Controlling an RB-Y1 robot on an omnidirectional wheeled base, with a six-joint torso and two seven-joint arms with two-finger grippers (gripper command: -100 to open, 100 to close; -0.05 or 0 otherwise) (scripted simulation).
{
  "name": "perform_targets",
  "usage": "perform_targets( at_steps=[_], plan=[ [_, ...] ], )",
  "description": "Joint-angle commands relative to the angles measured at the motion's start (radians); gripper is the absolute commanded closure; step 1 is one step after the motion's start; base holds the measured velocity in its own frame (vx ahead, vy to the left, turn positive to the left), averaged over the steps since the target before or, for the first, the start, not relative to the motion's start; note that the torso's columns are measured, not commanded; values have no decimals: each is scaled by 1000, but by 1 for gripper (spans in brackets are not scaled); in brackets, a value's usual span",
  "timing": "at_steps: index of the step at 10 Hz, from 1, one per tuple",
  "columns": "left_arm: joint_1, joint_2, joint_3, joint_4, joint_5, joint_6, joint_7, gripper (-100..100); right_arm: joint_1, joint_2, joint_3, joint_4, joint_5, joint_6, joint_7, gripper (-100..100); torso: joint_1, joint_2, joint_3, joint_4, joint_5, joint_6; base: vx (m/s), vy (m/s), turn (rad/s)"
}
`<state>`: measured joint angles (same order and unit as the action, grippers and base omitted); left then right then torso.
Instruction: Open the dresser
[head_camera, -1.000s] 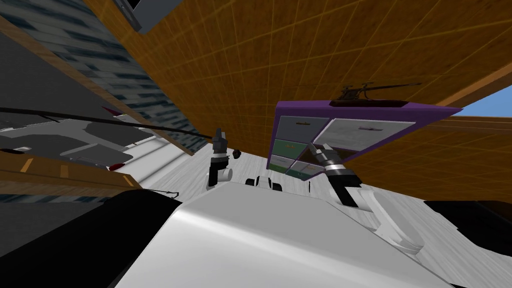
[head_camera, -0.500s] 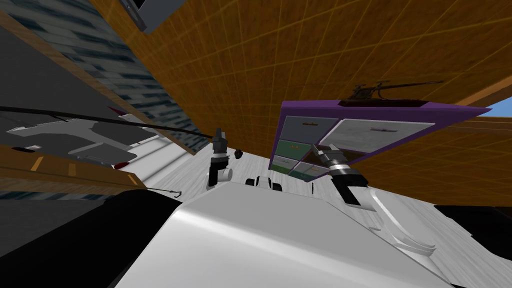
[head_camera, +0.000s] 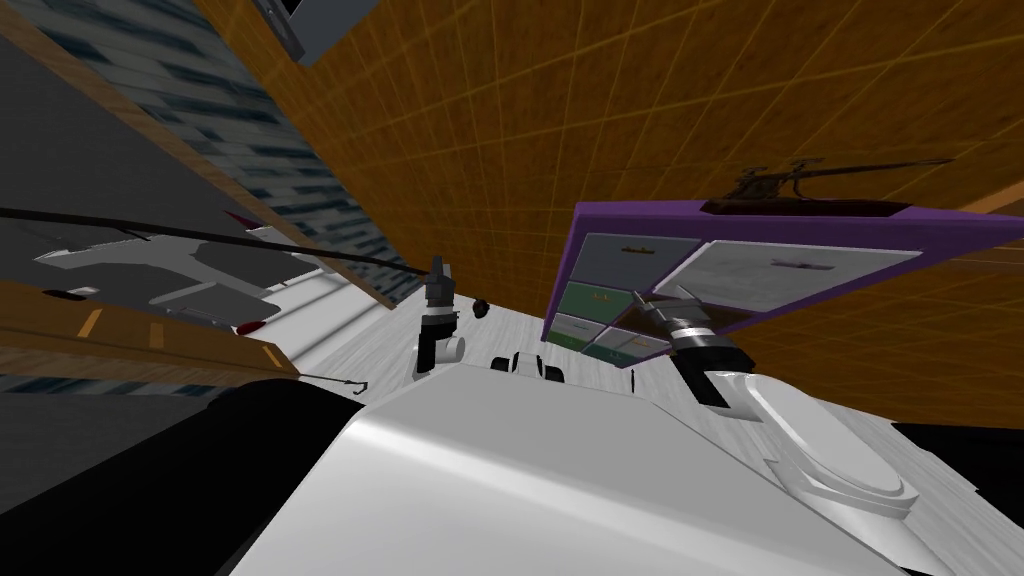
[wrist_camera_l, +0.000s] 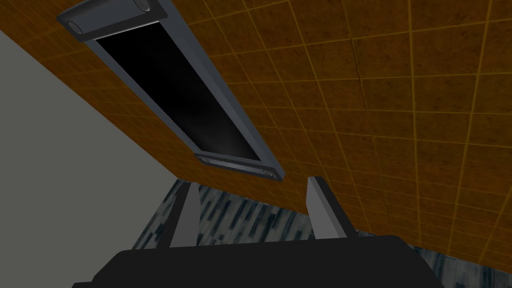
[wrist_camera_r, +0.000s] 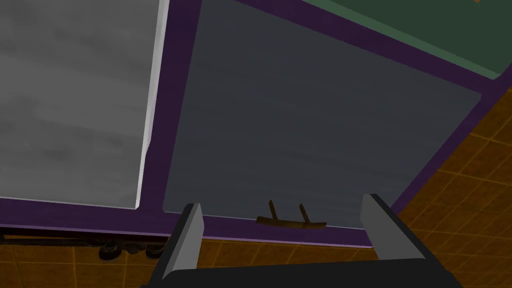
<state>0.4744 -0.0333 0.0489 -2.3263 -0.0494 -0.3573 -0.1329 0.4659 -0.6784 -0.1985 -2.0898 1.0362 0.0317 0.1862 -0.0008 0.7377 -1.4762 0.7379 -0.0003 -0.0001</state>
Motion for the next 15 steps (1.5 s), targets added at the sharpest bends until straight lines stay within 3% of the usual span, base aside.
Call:
perform_targets(
  at_steps=[1, 8, 9, 11, 12, 15],
  plan=[
    [0, 0, 0, 0, 0, 0, 0, 0, -2, -35, -29, 39, 69, 11, 25, -100, 0, 1, 1, 0, 0, 0, 16, 76, 32],
    [0, 0, 0, 0, 0, 0, 0, 0, -9, -186, -74, 129, 260, 96, 92, -100, 0, 1, 0, 0, 0, 0, 18, 88, 33],
    [0, 0, 0, 0, 0, 0, 0, 0, -9, -186, -74, 129, 267, 96, 92, -100, 2, 0, 0, 0, 1, 0, 19, 66, 12],
    [0, 0, 0, 0, 0, 0, 0, 0, -10, -234, -89, 155, 325, 123, 113, -100, 0, 1, 0, 0, 0, 0, 13, 62, 31],
    [0, 0, 0, 0, 0, 0, 0, 0, -10, -234, -89, 155, 330, 123, 113, -100, 1, 0, 0, 0, 0, 0, 16, 56, 9],
    [0, 0, 0, 0, 0, 0, 0, 0, -12, -289, -105, 182, 401, 153, 137, -100, 1, 0, 0, 0, 0, 0, 16, 58, 25]
  ],
)
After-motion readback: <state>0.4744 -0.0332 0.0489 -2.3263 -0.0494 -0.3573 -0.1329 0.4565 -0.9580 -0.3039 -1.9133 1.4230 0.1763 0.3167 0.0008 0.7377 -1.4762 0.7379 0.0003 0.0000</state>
